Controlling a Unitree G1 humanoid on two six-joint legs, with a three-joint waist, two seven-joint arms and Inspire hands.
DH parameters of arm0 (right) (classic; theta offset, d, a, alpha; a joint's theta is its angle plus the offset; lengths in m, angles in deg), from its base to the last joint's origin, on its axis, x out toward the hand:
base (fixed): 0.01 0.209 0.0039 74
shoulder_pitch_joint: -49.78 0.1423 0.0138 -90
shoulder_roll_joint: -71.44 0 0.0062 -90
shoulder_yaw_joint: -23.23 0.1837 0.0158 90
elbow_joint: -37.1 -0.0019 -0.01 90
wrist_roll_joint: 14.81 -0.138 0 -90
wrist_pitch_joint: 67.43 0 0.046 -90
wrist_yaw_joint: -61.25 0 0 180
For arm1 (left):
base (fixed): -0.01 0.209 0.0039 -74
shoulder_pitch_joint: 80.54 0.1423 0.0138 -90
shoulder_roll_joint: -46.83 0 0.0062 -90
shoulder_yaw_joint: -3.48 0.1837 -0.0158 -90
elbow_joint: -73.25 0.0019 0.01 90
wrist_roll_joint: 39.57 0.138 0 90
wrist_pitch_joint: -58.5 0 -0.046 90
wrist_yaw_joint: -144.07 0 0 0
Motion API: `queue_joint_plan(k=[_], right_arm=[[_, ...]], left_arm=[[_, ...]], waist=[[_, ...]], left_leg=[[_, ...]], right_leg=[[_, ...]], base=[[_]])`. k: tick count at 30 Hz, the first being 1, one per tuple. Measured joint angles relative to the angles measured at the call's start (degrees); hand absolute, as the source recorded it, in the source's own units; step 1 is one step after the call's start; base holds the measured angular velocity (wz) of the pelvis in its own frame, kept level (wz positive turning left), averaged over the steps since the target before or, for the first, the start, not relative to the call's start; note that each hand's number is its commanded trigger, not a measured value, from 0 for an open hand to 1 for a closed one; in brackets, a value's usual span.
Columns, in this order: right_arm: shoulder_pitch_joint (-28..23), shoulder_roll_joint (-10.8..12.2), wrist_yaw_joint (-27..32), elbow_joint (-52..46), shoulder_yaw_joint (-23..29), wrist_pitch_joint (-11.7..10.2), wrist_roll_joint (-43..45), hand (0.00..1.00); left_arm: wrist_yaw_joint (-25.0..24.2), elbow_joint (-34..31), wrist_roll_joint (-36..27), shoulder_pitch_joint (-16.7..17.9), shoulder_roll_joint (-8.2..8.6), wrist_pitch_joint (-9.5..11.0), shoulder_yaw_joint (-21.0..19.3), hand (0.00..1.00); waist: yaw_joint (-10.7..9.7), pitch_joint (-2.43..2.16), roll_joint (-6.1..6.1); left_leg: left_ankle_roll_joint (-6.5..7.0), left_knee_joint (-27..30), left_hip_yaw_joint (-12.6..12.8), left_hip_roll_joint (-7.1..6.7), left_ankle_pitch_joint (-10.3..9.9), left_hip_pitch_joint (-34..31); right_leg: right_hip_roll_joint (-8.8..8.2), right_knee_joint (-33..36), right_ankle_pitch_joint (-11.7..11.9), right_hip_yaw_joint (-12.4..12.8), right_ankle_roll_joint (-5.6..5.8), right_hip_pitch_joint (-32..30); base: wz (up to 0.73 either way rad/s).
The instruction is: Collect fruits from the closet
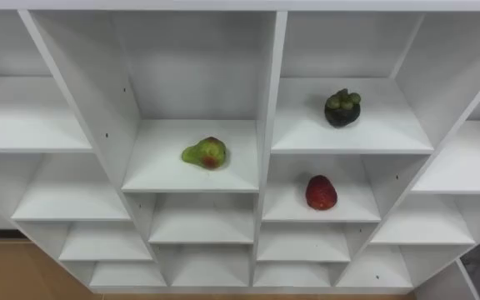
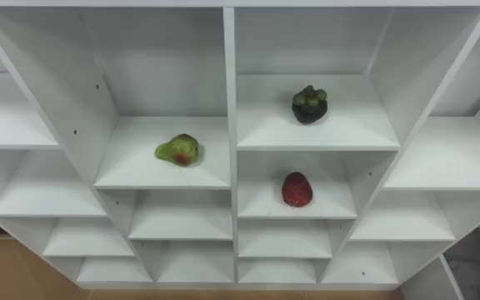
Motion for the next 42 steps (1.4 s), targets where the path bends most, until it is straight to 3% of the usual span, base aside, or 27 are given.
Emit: queue_joint_plan(k=[27,38,42], right_arm=[[-0.40,0.01,3.37,0.14,1.29,-0.72,-0.20,0.00],[-0.13,-0.38,8.41,-1.85,2.25,-4.52,-2.19,0.00],[-0.54,-0.36,11.80,-6.78,3.44,-7.53,-7.65,0.00]], left_arm=[[0.21,0.12,-0.09,0.03,0.17,0.71,0.57,1.00],[0.18,0.12,-0.05,-0.07,0.02,3.22,1.00,1.00],[0.29,0.11,-0.05,-0.28,-0.07,3.70,0.99,1.00]], waist=[[-0.01,-0.08,-0.02],[0.10,-0.06,-0.13],[-0.05,-0.13,-0.09]], left_leg=[[0.00,0.06,0.60,0.03,0.00,-0.20],[0.01,0.21,1.29,0.03,0.01,-0.28],[0.01,0.19,1.49,0.12,0.01,-0.72]], right_leg=[[0.00,0.61,0.00,0.38,0.00,-0.99],[0.01,0.78,0.00,0.97,0.00,-1.42],[0.13,-0.34,0.39,1.30,0.03,-1.62]], base=[[0.00],[-0.02],[-0.02]])
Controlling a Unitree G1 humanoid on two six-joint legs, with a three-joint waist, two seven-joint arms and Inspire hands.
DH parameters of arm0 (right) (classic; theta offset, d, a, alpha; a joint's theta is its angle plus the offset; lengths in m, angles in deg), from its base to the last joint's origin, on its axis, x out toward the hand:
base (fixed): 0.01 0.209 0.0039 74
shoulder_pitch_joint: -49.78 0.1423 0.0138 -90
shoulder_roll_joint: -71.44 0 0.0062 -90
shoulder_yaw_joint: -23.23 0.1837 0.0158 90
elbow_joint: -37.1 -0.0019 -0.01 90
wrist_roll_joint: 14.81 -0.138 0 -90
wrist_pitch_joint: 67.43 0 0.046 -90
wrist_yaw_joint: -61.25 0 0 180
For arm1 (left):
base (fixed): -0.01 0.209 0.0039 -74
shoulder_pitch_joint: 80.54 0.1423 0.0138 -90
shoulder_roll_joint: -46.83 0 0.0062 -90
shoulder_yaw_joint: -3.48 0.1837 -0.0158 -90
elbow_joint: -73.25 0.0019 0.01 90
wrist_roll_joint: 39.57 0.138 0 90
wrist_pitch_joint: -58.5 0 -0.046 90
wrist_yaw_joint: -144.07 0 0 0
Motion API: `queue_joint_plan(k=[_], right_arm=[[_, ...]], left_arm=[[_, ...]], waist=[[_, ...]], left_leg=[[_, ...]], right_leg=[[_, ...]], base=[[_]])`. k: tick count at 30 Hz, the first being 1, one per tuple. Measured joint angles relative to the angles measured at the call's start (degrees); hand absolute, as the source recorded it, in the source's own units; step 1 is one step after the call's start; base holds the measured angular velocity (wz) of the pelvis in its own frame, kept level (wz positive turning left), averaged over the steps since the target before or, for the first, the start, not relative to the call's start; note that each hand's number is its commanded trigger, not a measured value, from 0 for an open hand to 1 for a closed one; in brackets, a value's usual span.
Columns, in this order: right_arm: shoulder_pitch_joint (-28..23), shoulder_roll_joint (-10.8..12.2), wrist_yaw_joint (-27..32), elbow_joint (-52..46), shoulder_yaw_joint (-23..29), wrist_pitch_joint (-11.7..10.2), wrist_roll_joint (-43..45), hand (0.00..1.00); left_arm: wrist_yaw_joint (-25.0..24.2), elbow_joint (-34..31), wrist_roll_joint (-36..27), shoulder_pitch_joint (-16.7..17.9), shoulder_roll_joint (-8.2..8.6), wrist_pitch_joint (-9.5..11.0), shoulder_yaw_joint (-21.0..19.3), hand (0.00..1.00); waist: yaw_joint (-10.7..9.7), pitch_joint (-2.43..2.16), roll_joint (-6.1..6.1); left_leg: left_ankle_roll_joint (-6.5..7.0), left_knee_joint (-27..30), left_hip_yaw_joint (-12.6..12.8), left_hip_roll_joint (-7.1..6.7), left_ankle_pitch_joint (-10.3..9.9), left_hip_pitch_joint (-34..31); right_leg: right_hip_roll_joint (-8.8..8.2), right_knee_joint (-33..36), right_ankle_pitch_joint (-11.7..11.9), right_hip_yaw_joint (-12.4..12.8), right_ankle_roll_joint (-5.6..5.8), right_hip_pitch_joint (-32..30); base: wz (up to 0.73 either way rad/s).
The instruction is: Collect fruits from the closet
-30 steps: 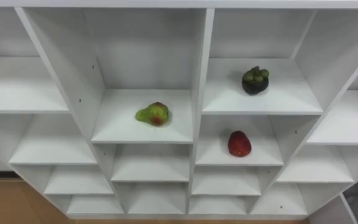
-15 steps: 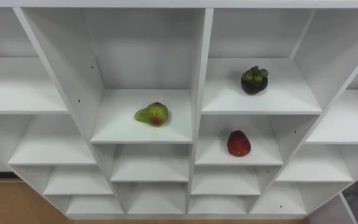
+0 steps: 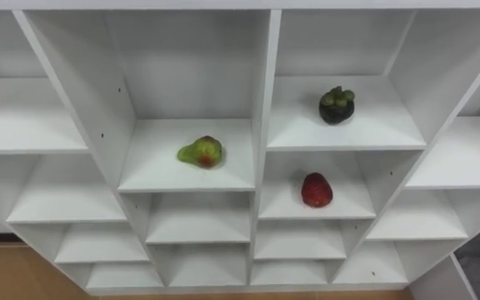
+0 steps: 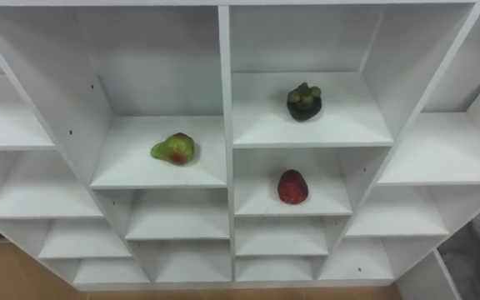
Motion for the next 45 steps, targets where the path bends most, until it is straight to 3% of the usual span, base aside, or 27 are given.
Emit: queue_joint_plan(k=[3,4,6,9,13,16,19,25,31,38,45], right_arm=[[-0.85,0.34,1.82,-4.00,-0.16,-2.96,-4.27,0.00],[-0.89,0.54,2.38,-5.13,-0.29,-4.13,-4.54,0.00],[-1.44,0.68,2.59,-7.05,-0.28,-5.02,-4.54,0.00],[-3.22,1.13,2.58,-11.79,-0.20,-5.53,-4.43,0.00],[-5.85,1.42,2.65,-22.85,-0.10,-6.15,-3.64,0.00],[-7.65,1.42,2.75,-34.67,-0.11,-6.38,-3.23,0.00],[-8.87,1.37,3.19,-44.26,-0.16,-8.90,-2.22,0.00],[-10.02,1.24,3.90,-58.07,-0.41,-10.57,0.17,0.00],[-9.41,1.08,4.86,-65.07,-0.51,-11.74,7.09,0.00],[-6.66,-0.28,5.01,-68.93,-1.13,-12.22,8.56,0.00],[-2.45,-1.00,9.89,-70.04,-1.29,-12.22,10.79,0.00]], left_arm=[[0.69,-0.10,-0.08,-0.22,-0.14,0.89,0.16,1.00],[1.09,-0.11,-0.12,-0.25,-0.17,1.35,0.25,1.00],[1.26,-0.38,-0.13,-0.29,-0.16,2.12,0.60,1.00],[1.29,-1.05,-0.05,-0.47,-0.15,3.01,1.14,1.00],[1.12,-1.32,0.01,-0.45,-0.16,5.06,1.09,1.00],[0.82,-1.47,0.00,0.02,-0.10,5.91,1.01,1.00],[0.27,-1.45,-0.01,0.65,-0.15,6.31,0.85,1.00],[-0.48,-1.78,0.10,1.39,-0.14,6.78,0.83,1.00],[-1.23,-1.36,0.01,1.38,-0.15,7.45,1.09,1.00],[-1.69,-1.09,0.03,1.52,-0.10,7.43,1.10,1.00],[-2.41,0.66,0.04,0.49,-0.24,7.35,1.17,1.00]], waist=[[0.10,-0.03,0.11],[0.03,-0.25,0.30],[0.02,-0.30,0.26],[-0.01,-0.37,0.18],[-0.03,0.09,0.26],[0.14,-0.04,0.55],[0.09,-0.25,0.84],[0.10,-0.33,1.01],[0.37,-0.32,1.14],[0.58,-0.39,1.24],[0.88,-0.32,0.95]], left_leg=[[-0.01,-0.01,0.49,0.47,0.01,-0.47],[-0.02,-0.01,0.49,0.47,0.01,-0.54],[-0.02,-0.01,0.48,0.49,0.01,-0.48],[-0.02,-0.01,0.54,0.57,0.02,-0.38],[-0.02,-0.01,0.83,0.70,0.02,-0.43],[-0.02,-0.05,1.42,0.58,0.01,-1.01],[-0.02,-0.05,1.90,0.61,0.02,-1.13],[-0.02,-0.12,2.08,0.57,0.02,-1.29],[-0.02,-0.27,2.23,0.63,0.02,-1.59],[-0.04,-0.30,2.39,0.73,0.05,-2.10],[-0.05,-0.25,2.18,0.73,0.05,-2.12]], right_leg=[[0.41,-1.06,0.99,0.37,-0.10,-0.33],[0.44,-1.06,1.04,0.39,-0.12,-0.44],[0.46,-1.05,1.04,0.42,-0.12,-0.39],[0.43,-0.92,1.04,0.51,-0.13,-0.40],[0.44,-0.77,1.09,0.90,-0.11,-0.41],[0.68,-0.77,1.35,1.68,-0.10,-1.24],[0.80,-0.91,1.55,1.79,-0.15,-1.42],[0.73,-0.80,1.57,1.84,-0.11,-1.59],[0.79,-0.69,1.57,2.10,-0.11,-1.85],[1.01,-0.66,1.78,2.69,-0.17,-2.50],[1.02,-0.68,1.78,2.43,-0.16,-2.37]], base=[[-0.08],[-0.09],[0.00],[0.00],[-0.04],[-0.10],[-0.05],[0.00],[0.00],[-0.03],[0.01]])
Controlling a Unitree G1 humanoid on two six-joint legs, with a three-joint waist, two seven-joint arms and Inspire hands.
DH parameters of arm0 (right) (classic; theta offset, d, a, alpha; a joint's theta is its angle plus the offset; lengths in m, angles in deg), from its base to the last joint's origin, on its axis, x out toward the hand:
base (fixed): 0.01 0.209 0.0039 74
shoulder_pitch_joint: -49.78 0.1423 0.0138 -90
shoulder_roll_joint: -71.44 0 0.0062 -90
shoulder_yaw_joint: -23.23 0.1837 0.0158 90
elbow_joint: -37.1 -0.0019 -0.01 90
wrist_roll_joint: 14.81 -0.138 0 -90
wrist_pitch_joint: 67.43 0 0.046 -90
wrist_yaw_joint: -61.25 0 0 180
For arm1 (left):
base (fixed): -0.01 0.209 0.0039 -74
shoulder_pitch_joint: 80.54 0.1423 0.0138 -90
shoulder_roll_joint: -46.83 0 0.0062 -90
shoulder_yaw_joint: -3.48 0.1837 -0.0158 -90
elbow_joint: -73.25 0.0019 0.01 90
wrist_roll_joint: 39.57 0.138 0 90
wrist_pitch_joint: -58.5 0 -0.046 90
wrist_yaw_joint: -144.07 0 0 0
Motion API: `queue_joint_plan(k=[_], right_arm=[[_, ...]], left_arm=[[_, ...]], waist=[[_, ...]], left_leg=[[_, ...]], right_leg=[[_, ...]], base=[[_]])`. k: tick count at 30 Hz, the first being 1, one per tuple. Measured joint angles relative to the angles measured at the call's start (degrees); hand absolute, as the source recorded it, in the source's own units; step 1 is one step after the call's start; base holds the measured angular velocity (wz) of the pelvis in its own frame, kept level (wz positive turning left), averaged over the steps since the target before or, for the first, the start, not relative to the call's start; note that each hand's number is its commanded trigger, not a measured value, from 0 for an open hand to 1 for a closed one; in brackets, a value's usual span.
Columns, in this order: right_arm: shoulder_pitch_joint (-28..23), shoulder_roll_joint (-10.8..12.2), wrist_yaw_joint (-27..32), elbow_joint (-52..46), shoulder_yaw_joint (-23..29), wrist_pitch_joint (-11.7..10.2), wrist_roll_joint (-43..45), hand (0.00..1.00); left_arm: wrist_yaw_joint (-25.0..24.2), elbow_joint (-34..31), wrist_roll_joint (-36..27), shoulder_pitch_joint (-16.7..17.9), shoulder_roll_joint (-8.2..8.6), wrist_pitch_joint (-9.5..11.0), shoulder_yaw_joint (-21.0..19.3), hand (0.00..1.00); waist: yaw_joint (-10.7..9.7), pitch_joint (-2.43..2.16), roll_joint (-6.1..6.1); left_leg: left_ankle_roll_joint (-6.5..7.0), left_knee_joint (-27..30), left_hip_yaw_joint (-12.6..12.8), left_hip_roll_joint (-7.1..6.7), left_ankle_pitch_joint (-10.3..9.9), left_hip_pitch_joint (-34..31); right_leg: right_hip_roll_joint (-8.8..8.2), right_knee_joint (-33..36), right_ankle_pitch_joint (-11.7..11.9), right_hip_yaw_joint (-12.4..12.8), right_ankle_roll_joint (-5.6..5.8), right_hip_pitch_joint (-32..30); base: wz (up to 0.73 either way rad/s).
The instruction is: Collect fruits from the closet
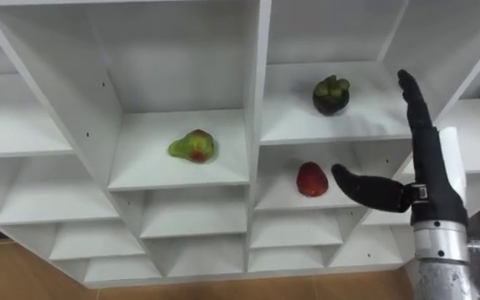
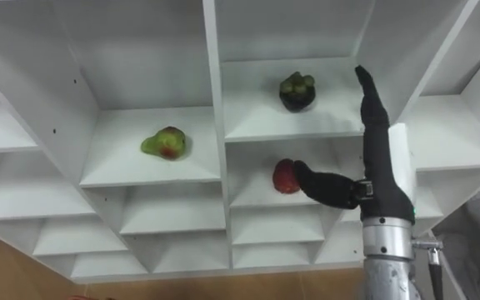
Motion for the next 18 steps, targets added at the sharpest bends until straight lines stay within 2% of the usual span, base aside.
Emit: queue_joint_plan(k=[2,4,7,14,18], right_arm=[[1.14,0.00,1.20,-0.01,-0.03,0.00,1.45,0.00],[2.50,-0.36,2.01,-0.02,-0.04,-0.02,0.91,0.00],[3.25,-1.87,2.19,-1.16,-0.04,-0.02,0.63,0.00],[6.05,-1.99,1.85,-1.86,0.00,0.12,-2.45,0.00],[7.71,-2.39,1.83,-1.86,0.00,0.17,-3.33,0.00]], left_arm=[[-0.08,0.68,0.01,-0.47,-0.04,-0.08,0.00,1.00],[-0.12,1.44,0.01,-1.51,-0.20,-0.22,0.01,1.00],[-0.28,1.42,0.13,-1.51,-0.30,-0.35,-0.01,1.00],[-0.21,0.63,0.64,-1.29,-0.55,-1.13,-0.11,1.00],[-0.16,-1.18,0.69,-1.24,-0.67,-2.28,-0.11,1.00]], waist=[[0.12,0.13,-0.27],[0.31,0.44,-0.91],[1.06,0.43,-1.48],[1.08,0.27,-1.91],[1.01,0.16,-2.25]], left_leg=[[-0.02,0.06,-0.10,-0.01,0.03,0.00],[-0.04,0.25,-0.40,-0.04,0.05,-0.02],[-0.03,0.26,-0.41,-0.07,0.06,-0.05],[0.01,0.25,-0.63,-0.12,0.08,-0.11],[0.02,0.29,-1.58,-0.17,0.22,-0.16]], right_leg=[[-0.04,0.00,0.00,-0.21,0.00,0.06],[-0.13,-0.01,0.00,-0.63,0.00,0.21],[-0.20,-0.06,0.00,-0.67,0.00,0.24],[-0.30,-0.07,0.02,-0.97,0.03,0.24],[-0.50,-0.10,0.02,-2.16,0.03,0.30]], base=[[0.05],[0.07],[0.00],[0.01],[0.11]])
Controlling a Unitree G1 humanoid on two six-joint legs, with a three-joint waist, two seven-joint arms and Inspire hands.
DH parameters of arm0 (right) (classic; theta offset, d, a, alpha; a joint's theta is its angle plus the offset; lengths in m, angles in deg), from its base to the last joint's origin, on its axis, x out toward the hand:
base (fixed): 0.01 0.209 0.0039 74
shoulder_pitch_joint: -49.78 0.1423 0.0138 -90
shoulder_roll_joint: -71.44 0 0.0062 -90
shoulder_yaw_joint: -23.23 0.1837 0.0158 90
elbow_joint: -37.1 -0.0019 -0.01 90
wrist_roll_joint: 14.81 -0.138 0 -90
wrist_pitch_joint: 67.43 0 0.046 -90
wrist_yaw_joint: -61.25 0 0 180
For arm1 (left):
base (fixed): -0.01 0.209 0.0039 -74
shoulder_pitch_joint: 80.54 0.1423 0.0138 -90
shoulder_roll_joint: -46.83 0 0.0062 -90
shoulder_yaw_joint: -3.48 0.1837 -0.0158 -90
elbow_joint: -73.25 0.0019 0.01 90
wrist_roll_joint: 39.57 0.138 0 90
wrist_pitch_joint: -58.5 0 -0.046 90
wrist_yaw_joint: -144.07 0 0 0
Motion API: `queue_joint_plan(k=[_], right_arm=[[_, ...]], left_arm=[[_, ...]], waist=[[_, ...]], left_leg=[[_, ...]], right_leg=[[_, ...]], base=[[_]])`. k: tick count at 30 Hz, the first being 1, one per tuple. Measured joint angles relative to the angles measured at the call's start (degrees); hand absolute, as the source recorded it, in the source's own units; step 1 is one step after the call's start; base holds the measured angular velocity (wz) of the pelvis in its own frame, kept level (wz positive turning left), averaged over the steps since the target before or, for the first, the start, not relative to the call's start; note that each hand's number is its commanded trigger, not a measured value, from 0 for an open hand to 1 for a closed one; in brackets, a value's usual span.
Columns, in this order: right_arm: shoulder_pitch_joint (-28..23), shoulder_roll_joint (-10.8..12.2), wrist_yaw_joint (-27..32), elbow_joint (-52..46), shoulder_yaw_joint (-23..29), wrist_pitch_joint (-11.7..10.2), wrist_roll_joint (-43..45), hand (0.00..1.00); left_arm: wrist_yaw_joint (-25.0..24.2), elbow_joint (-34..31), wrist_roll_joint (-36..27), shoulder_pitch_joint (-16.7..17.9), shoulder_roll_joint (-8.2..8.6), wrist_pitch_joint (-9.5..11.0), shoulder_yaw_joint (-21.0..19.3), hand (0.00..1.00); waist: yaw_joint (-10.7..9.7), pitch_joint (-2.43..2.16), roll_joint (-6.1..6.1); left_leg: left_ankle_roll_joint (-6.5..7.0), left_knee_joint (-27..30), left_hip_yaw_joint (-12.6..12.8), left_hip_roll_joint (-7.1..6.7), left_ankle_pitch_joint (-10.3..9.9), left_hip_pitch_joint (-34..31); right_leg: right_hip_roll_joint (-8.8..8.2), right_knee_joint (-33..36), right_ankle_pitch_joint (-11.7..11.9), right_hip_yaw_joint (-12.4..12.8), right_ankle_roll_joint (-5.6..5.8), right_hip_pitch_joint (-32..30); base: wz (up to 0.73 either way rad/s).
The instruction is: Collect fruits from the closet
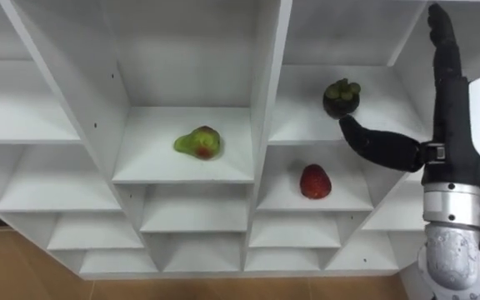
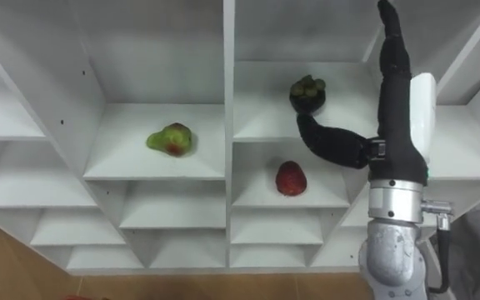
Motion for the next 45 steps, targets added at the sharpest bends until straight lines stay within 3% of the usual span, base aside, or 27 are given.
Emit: queue_joint_plan(k=[4,9,15,19,33,38,45], right_arm=[[0.59,-1.65,-0.07,0.00,-0.01,0.96,-0.76,0.00],[0.76,-1.85,-0.23,0.06,-0.01,1.24,-1.17,0.00],[2.77,-1.88,-0.57,1.22,0.07,2.32,-4.47,0.00],[4.24,-1.88,-0.58,3.92,0.27,2.34,-4.78,0.00],[5.55,-1.87,-1.33,7.96,0.37,2.36,-4.60,0.00],[5.76,-1.85,-2.51,13.78,0.32,2.51,-4.61,0.00],[5.78,-1.77,-4.76,16.46,0.30,4.42,-4.55,0.00]], left_arm=[[0.17,-0.15,-0.01,-0.01,-0.02,-0.27,0.01,1.00],[0.24,-0.15,0.03,0.04,-0.10,-1.00,0.02,1.00],[1.37,-0.15,0.51,-0.14,-0.08,-1.22,0.02,1.00],[1.47,-0.15,1.01,-0.26,-0.07,-1.22,0.01,1.00],[1.80,-0.06,0.94,-0.19,-0.05,-1.23,0.04,1.00],[1.63,-0.06,0.37,-0.17,0.14,-1.30,0.10,1.00],[1.15,-0.07,0.36,-0.17,0.81,-2.44,0.09,1.00]], waist=[[0.19,-0.03,-0.13],[0.25,0.04,-0.15],[0.31,0.60,-0.36],[1.08,0.72,-0.44],[1.49,0.74,-0.32],[1.44,0.67,-0.29],[1.43,0.44,0.36]], left_leg=[[-0.03,0.00,-0.42,0.02,0.03,0.22],[-0.08,0.02,-0.77,0.01,0.13,0.26],[-0.11,0.09,-0.81,-0.01,0.25,0.17],[-0.11,0.08,-0.81,-0.03,0.26,0.14],[-0.16,0.12,-1.65,-0.04,0.31,0.17],[-0.16,0.16,-2.21,-0.12,0.31,0.73],[-0.17,0.18,-2.54,-0.08,0.32,0.95]], right_leg=[[-0.02,-0.20,0.00,-0.43,0.00,0.50],[-0.05,-0.29,0.00,-0.86,-0.01,0.80],[-0.04,-0.18,0.04,-0.91,-0.07,0.91],[-0.03,-0.14,0.04,-0.77,-0.07,0.82],[-0.07,-0.30,0.04,-1.68,-0.08,0.99],[-0.21,-1.05,0.06,-2.26,-0.10,2.12],[-0.26,-1.05,0.05,-2.63,-0.09,2.48]], base=[[0.06],[0.04],[0.00],[0.00],[0.02],[0.06],[0.01]])
